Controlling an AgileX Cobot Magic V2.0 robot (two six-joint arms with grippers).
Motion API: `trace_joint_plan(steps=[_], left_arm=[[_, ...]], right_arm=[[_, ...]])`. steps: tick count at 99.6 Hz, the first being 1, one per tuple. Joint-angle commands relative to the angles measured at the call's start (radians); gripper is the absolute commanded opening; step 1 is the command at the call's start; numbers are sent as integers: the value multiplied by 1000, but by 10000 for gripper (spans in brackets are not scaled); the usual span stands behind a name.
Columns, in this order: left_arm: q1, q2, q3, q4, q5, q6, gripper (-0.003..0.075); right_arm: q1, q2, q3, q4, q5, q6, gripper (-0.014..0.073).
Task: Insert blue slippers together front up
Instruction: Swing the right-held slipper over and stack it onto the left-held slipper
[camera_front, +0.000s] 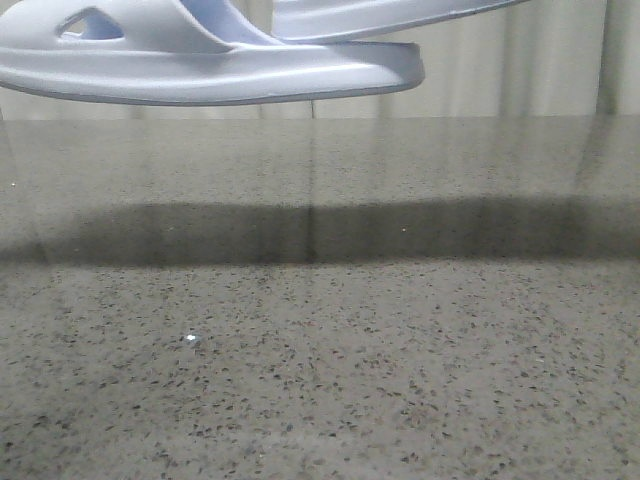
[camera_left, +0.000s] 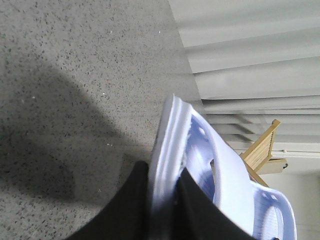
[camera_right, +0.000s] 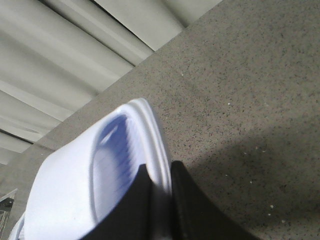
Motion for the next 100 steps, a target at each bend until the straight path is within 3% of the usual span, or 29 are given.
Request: trace_joint_plan(steps=[1,4,5,10,66,100], left_arm=[[5,-16,-26,-76,54,-6,16],[5,-16,-26,-77,56,-6,16],[5,-16,-26,-77,61,-6,16],[5,-16,-26,-77,64,-6,16],[5,-14,-23,-54,38,-6,16],[5,-13,-23,-30,28,-14,16]], right_arm=[[-2,3,-9,46,-97,-18,-107],[-2,3,-2,48,-102,-18,-107],[-2,66,2,225,-103,-174,-107],[-2,79,2,253,-98,-202,-107],[-2,195,36,311,-63,-264,-107],[-2,253,50,414,-46,-376,-107]])
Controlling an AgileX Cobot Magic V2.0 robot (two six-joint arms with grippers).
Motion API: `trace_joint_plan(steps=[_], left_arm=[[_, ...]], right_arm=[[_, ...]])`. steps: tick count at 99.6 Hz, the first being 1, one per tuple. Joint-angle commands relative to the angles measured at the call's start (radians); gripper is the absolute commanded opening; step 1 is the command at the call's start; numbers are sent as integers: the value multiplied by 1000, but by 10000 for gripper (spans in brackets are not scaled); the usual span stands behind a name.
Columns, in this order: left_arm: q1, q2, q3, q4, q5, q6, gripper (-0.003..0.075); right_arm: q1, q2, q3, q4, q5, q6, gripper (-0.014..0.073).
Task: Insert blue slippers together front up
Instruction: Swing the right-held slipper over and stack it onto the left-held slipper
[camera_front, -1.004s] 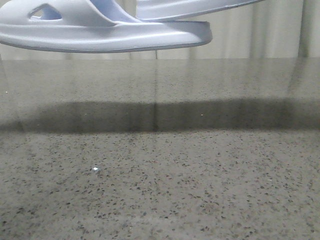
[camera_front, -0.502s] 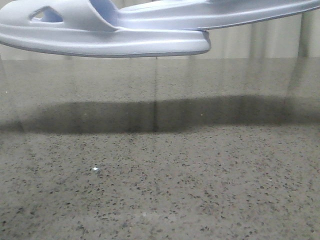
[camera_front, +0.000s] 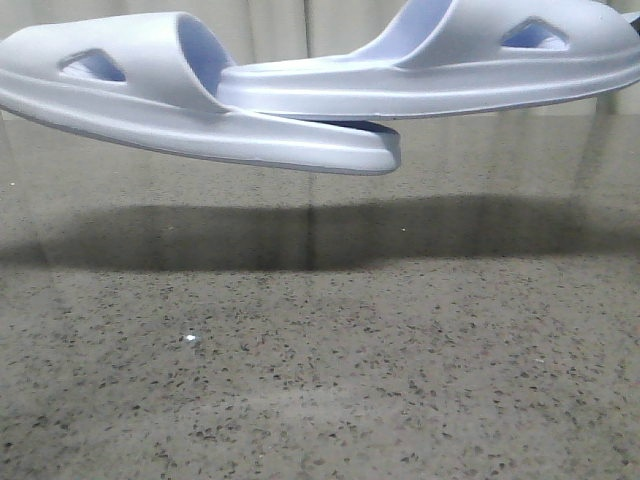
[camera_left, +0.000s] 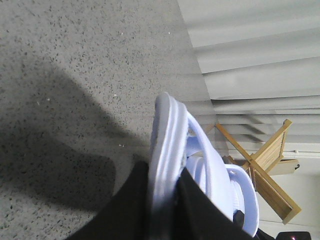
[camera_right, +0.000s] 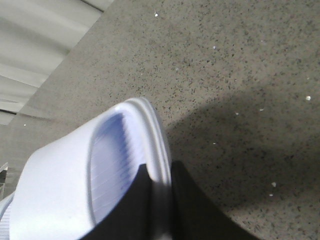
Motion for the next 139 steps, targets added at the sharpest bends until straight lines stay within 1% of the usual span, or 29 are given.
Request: trace_joint_plan(steps=[1,19,32,53,63,83,105,117,139], left_arm=[[5,-13,-26,-64,38,-13,16],[-32,22,-26,-66,38,-31,16],[-55,44,-26,-79,44,-31,16],[-55,44,-26,-91,50,-31,16],[-55,44,-26,-99,59,-31,16],[-55,44,-26,-125,95,-31,16],[-55,44,-26,-129,123,-31,16],[-55,44,-26,-154,139,-31,16],[-55,44,-26,-188,166,-31,16]], right_arm=[[-2,6,-26,66,-12,-53,-107],[-2,36,-26,181,20,-154,-107],[-2,65,-26,184,33,-164,-107],[-1,80,-26,199,52,-183,-107],[-1,93,-26,219,81,-214,-107],[1,137,-26,352,161,-341,-107],[60,175,-26,433,165,-418,-107],[101,194,-26,457,159,-425,-107],[150,205,-26,461,133,-426,-107]])
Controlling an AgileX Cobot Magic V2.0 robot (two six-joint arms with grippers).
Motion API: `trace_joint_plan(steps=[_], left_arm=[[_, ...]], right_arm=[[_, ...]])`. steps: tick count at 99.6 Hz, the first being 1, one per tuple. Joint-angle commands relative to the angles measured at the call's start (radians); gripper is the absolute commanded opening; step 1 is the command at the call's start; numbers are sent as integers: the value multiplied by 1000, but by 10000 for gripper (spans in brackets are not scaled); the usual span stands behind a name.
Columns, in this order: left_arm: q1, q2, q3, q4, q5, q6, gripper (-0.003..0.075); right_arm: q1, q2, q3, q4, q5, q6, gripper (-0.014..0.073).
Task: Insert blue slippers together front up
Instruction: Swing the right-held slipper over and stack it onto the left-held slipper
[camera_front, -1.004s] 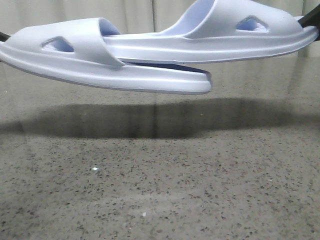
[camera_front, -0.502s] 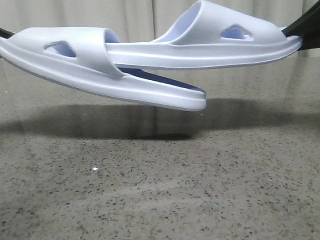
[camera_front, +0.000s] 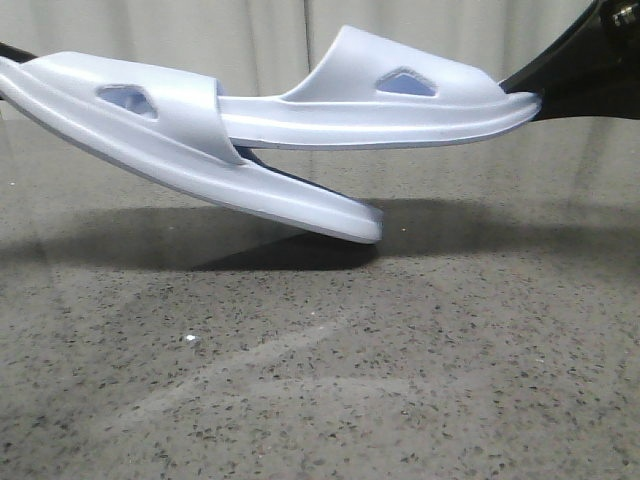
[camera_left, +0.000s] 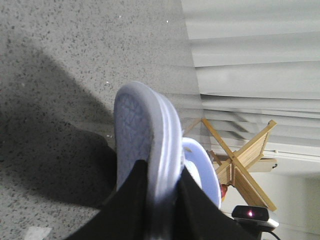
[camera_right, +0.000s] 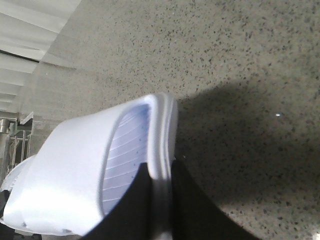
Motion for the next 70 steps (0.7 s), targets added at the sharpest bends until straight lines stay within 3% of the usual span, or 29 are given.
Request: trace_joint_plan(steps=[1,41,70], left_arm=[[-10,-14,-26,-105,141,-10,16],[-88,-14,-26,-118,155,-4,16],[-93,-14,-26,-162,223,17,16]], right_arm=[[31,-14,-26,50,95,-30,-107],[118,36,-28,147,109,-126,-107],[128,46,-28,263,173,-264,-107]])
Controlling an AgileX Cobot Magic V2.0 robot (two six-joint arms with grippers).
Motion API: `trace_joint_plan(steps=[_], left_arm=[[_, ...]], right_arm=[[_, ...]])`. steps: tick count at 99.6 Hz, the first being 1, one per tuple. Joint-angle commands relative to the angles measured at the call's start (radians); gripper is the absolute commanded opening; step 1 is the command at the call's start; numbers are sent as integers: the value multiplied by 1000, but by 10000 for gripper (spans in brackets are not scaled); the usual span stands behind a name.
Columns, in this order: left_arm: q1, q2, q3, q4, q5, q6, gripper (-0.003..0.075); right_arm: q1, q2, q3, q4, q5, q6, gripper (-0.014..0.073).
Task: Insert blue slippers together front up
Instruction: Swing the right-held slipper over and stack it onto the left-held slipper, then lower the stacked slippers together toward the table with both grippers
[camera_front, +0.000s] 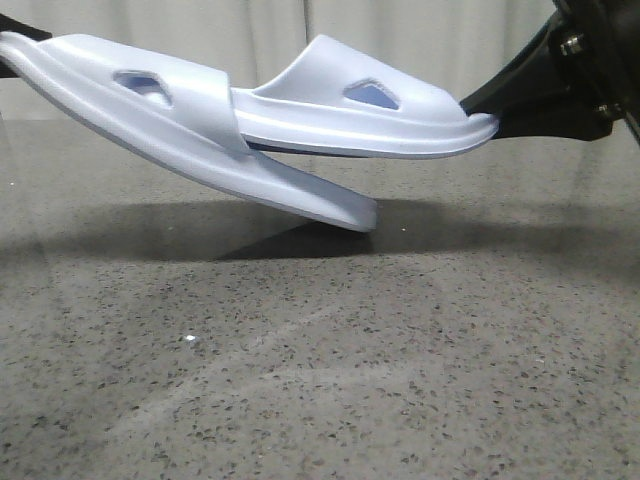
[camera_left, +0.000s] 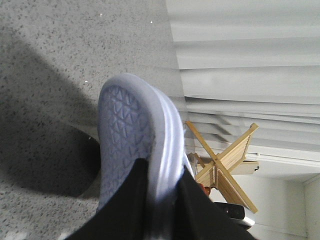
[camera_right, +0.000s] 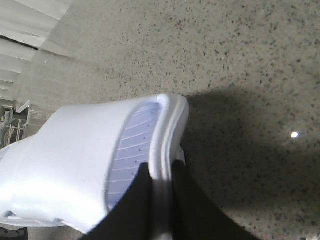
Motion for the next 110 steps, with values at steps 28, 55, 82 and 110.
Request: trace_joint_plan(steps=[28,55,82,110], left_arm=[[-34,-14,-26,-78,279,0,16],[-34,-14,-26,-78,279,0,16],[-34,-14,-26,-81,261,0,16],[-32,-14,-26,-77,227,0,16]], right_arm=[[31,-19,-32,120,229,-126,-106],[29,-77,-32,85,89,-209,85],[29,-169,-32,10,20,-209,409],[29,-352,-32,-34,-78,-209,428]])
